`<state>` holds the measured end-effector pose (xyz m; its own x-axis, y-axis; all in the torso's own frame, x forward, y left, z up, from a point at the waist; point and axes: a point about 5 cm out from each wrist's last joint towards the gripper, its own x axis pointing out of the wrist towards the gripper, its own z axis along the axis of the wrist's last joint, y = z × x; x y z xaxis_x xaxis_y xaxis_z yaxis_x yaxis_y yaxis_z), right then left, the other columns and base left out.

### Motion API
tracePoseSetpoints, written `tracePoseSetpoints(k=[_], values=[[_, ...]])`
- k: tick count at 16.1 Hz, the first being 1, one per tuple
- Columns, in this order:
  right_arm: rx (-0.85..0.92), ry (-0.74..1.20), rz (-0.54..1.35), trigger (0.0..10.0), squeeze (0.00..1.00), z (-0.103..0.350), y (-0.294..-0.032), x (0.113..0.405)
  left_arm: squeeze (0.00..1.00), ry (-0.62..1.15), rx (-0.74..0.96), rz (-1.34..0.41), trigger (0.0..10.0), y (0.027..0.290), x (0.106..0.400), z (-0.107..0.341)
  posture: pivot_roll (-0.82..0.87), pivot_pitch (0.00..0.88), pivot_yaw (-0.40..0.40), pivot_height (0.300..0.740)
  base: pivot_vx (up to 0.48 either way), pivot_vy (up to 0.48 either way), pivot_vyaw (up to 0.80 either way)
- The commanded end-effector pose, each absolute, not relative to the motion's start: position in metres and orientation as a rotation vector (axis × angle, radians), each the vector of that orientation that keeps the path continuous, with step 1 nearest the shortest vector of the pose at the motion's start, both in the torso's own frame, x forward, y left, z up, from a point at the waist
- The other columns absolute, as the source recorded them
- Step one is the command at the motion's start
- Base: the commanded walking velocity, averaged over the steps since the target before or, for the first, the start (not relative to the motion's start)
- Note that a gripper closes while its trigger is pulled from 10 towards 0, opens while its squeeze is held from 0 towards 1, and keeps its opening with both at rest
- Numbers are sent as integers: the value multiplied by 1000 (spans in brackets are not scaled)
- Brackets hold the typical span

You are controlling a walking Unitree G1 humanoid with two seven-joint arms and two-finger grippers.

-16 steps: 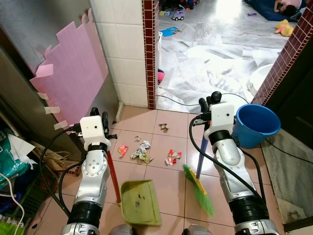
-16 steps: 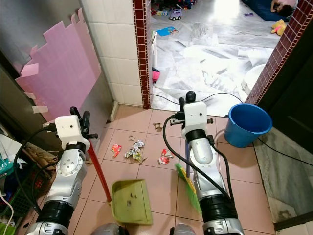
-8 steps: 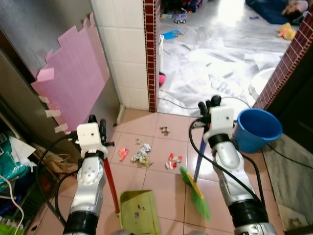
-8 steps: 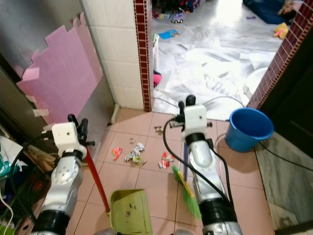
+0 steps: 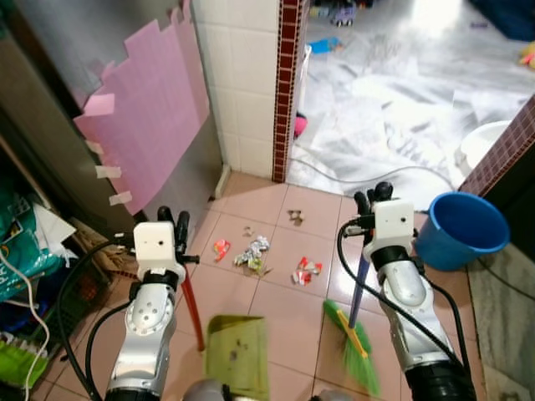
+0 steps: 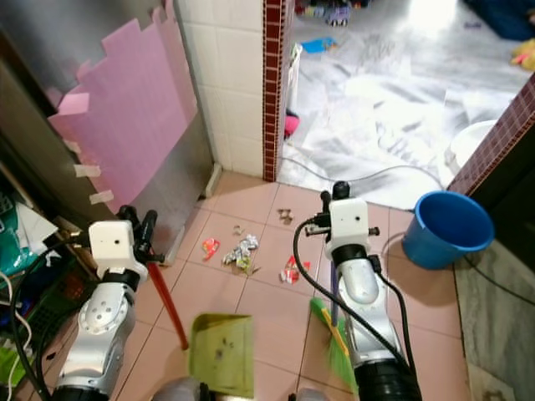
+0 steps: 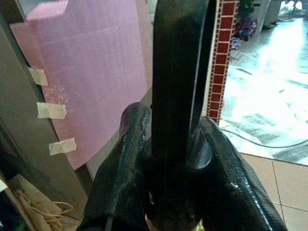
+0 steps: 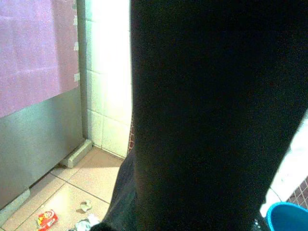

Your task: Sweep floor

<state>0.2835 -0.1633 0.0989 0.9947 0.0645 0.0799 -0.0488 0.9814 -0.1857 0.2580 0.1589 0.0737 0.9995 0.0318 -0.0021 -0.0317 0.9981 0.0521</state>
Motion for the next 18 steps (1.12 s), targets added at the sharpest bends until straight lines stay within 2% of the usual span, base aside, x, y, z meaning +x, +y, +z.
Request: tracePoseSetpoints(k=[1, 6, 10, 13, 18], values=[[-190, -112, 52, 10000, 0, 105, -163, 287, 0, -24, 72, 57, 10000, 166, 258, 82, -11, 0, 24, 740, 0, 0, 0], [-184, -138, -4, 10000, 0, 108, -171, 280, 0, 2, 59, 78, 10000, 169, 247, 80, -19, 0, 49, 740, 0, 0, 0], [-174, -148, 6, 10000, 0, 113, -169, 293, 0, -8, 41, 86, 10000, 172, 250, 85, -2, 0, 49, 740, 0, 0, 0], [-164, -180, 20, 10000, 0, 122, -159, 308, 0, -47, 46, 59, 10000, 169, 254, 95, 12, 0, 39, 740, 390, 0, 0], [-164, -212, 60, 10000, 0, 131, -148, 309, 0, -78, 17, 61, 10000, 161, 261, 107, -7, 0, 25, 740, 424, 0, 0]])
